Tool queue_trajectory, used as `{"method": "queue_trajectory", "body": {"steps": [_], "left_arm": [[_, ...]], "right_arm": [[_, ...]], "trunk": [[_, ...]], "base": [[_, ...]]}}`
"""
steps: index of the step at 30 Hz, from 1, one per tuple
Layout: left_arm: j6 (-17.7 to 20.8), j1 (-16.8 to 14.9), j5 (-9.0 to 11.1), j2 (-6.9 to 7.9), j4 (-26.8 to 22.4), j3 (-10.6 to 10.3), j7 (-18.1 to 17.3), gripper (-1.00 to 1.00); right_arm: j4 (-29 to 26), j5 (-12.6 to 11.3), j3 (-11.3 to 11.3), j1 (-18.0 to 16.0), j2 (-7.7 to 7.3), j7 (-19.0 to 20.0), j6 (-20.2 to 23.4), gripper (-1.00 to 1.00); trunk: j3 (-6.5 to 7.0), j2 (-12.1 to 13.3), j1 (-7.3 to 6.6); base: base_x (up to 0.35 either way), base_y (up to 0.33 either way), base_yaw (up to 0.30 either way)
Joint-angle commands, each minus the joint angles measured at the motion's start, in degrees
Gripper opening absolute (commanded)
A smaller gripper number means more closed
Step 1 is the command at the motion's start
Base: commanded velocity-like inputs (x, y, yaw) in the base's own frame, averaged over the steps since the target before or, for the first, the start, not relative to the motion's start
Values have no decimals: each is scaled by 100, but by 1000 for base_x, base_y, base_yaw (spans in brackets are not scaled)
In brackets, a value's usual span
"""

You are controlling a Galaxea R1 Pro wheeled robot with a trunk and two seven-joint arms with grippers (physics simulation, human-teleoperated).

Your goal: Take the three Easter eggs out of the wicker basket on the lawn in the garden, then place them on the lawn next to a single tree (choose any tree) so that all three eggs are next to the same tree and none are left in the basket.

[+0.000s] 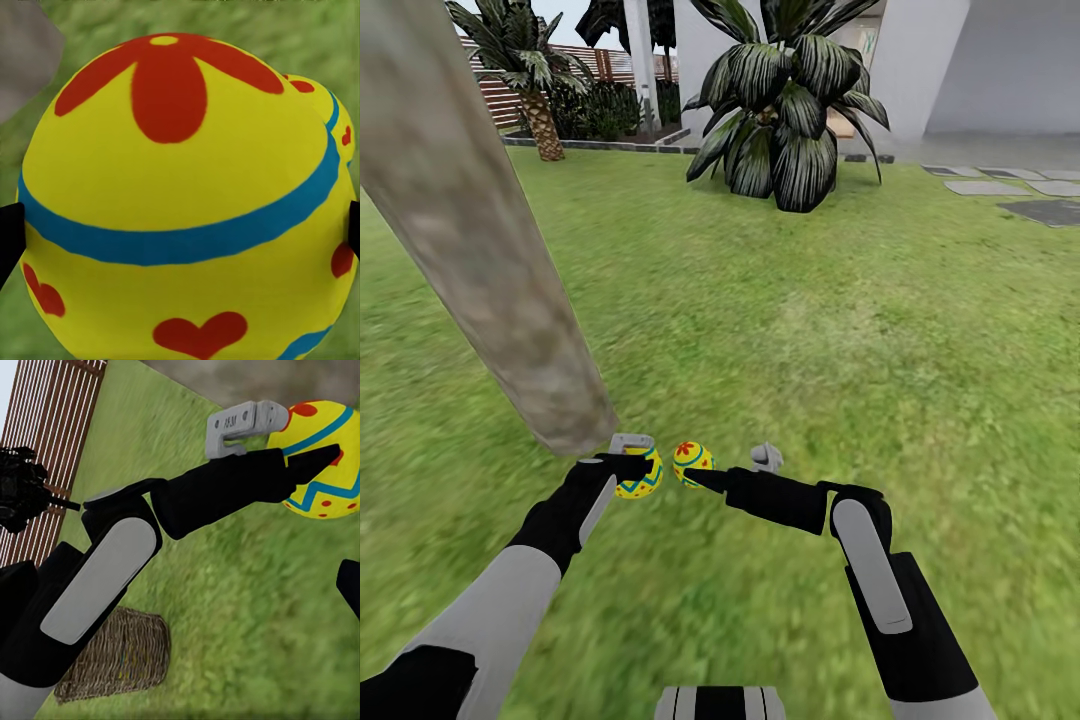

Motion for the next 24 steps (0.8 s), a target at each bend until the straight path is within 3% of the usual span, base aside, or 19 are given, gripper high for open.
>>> {"method": "queue_trajectory", "body": {"steps": [1,24], "left_arm": [[27,-2,50,3,-4,-17,46,-100],[30,-2,43,12,35,-12,45,-100]], "right_arm": [[-2,60,-5,-2,3,58,21,100],[-2,60,-10,-6,3,58,21,100]], "trunk": [[-4,-2,-1],[-93,-7,9]], "base": [[-2,0,0],[0,0,0]]}}
